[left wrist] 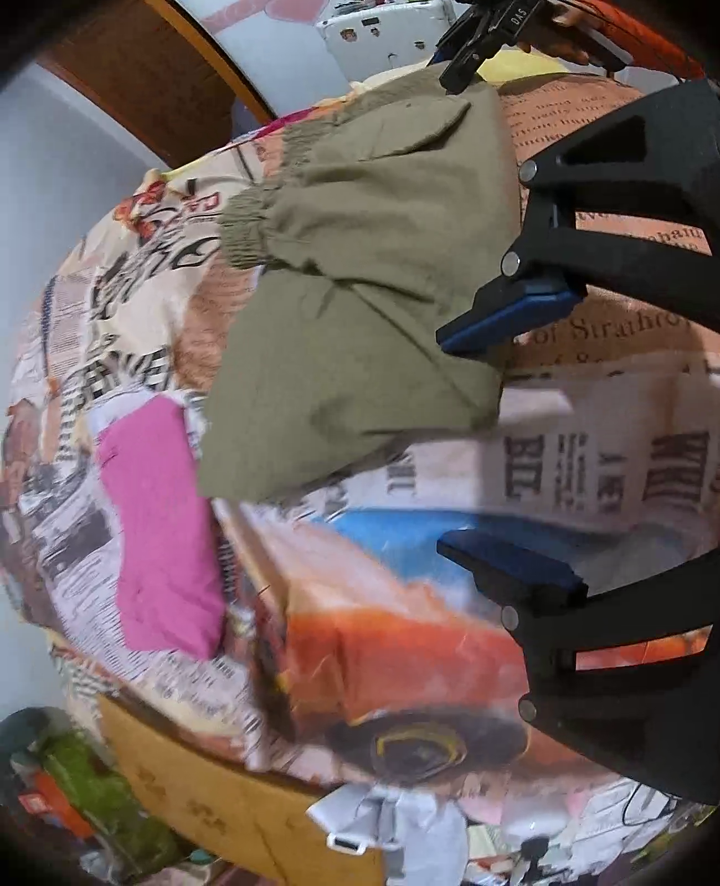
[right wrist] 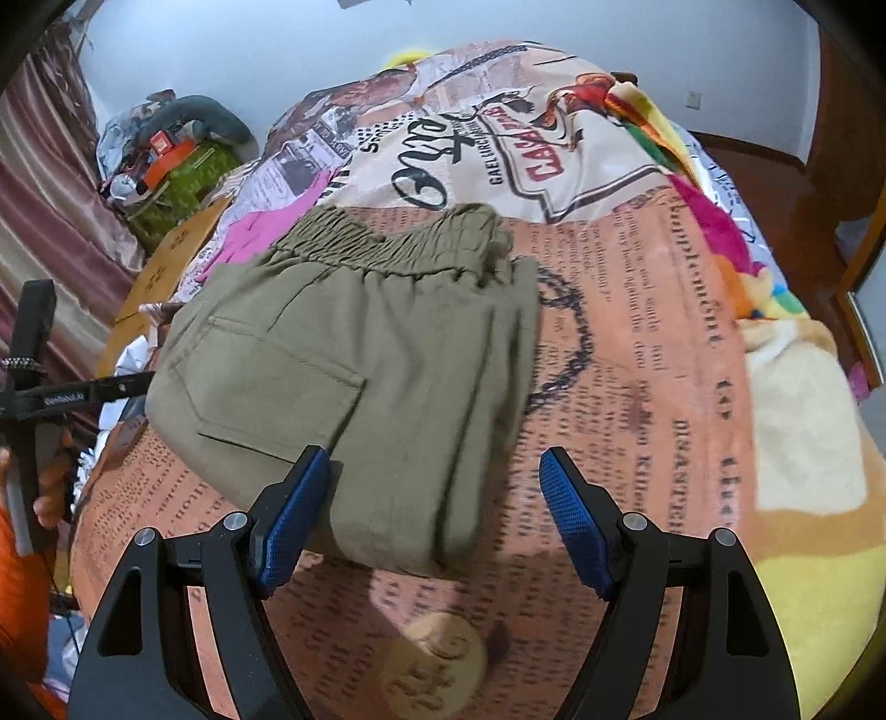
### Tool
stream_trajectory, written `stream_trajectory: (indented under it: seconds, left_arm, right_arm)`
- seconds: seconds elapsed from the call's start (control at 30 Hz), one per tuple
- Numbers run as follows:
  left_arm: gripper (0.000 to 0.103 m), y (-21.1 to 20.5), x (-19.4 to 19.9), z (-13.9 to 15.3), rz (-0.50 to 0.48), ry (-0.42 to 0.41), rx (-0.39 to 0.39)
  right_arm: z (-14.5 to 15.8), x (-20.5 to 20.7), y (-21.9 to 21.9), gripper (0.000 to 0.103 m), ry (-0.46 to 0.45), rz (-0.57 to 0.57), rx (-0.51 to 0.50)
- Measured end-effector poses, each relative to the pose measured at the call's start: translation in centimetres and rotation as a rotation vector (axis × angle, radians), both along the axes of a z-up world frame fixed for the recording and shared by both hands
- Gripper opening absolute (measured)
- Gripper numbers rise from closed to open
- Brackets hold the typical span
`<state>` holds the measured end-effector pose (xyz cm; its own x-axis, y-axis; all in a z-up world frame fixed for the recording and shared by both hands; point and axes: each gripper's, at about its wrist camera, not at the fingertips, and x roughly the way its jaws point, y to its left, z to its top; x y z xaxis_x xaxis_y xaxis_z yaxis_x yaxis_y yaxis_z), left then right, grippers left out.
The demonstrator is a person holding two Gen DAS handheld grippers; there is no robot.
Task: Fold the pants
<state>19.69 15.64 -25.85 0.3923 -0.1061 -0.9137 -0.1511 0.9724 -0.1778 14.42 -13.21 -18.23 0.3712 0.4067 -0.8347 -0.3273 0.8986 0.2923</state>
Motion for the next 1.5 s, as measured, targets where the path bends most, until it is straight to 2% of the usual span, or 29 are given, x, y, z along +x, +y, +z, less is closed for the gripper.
stream_trajectory:
  seconds: [0.1, 0.3, 0.47, 0.6, 0.7, 0.83, 0.9, 0.97, 1.0, 1.03, 1.07, 1.17, 1.23, 1.3, 1.37, 1.5]
  left_arm:
    - [0.067, 0.7, 0.7, 1.4, 0.015, -0.040, 0.008]
    - [0.075, 1.0, 3.3, 2.2, 0.027, -0.070, -0.057]
    - [0.077, 0.0, 6.1, 0.0, 0.000, -0.018, -0.047]
    - [0.077, -0.2, 7.6, -2.1, -0.009, 0.036, -0.053]
    - [0.077, -0.4, 8.3, -3.6, -0.030, 0.079, -0.088]
    - [0.076, -0.8, 8.5, -4.3, -0.045, 0.075, -0.109]
    - [0.070, -0.9, 8.5, -4.2, -0.050, 0.060, -0.117]
    - [0.059, -1.0, 8.4, -4.1, -0.050, 0.048, -0.116]
    - [0.054, -1.1, 8.4, -4.0, -0.051, 0.045, -0.118]
    - [0.045, -1.1, 8.4, -4.0, -0.053, 0.043, -0.122]
    - [0.038, -1.2, 8.4, -3.9, -0.053, 0.040, -0.132]
    - [0.023, -1.7, 8.4, -3.6, -0.060, 0.043, -0.129]
    - [0.016, -2.2, 8.4, -3.0, -0.059, 0.035, -0.090]
    - [0.014, -2.7, 8.1, -2.4, -0.056, 0.019, -0.054]
    - [0.006, -2.9, 7.7, -1.6, -0.049, -0.007, -0.023]
    - [0.004, -2.8, 6.5, 0.4, -0.037, -0.067, -0.023]
  right_arm:
    - [0.7, 0.6, -0.8, 0.075, -0.024, -0.027, 0.008]
    - [0.4, 2.9, -0.5, 0.075, -0.020, -0.026, 0.024]
    - [-1.5, 4.6, 0.3, 0.075, 0.032, -0.004, 0.020]
    - [-2.6, 5.6, 0.3, 0.075, 0.080, 0.005, 0.066]
    - [-3.1, 5.9, 0.0, 0.077, 0.116, 0.017, 0.121]
    - [-3.5, 6.4, -0.1, 0.075, 0.144, 0.032, 0.166]
    - [-3.6, 6.5, 0.0, 0.071, 0.145, 0.034, 0.170]
    - [-3.6, 6.6, 0.0, 0.066, 0.140, 0.030, 0.167]
    - [-3.5, 6.6, -0.1, 0.057, 0.136, 0.021, 0.171]
    - [-3.6, 6.7, -0.3, 0.051, 0.139, 0.012, 0.181]
    - [-3.6, 6.8, -0.4, 0.049, 0.142, 0.006, 0.190]
    - [-3.4, 6.8, -0.8, 0.032, 0.140, -0.015, 0.209]
    - [-3.0, 6.7, -0.9, 0.023, 0.122, -0.020, 0.202]
    - [-2.4, 6.5, -0.7, 0.019, 0.093, -0.016, 0.189]
    - [-1.5, 6.3, -0.4, 0.016, 0.055, -0.005, 0.169]
    - [0.4, 6.2, 0.3, 0.012, -0.013, 0.011, 0.154]
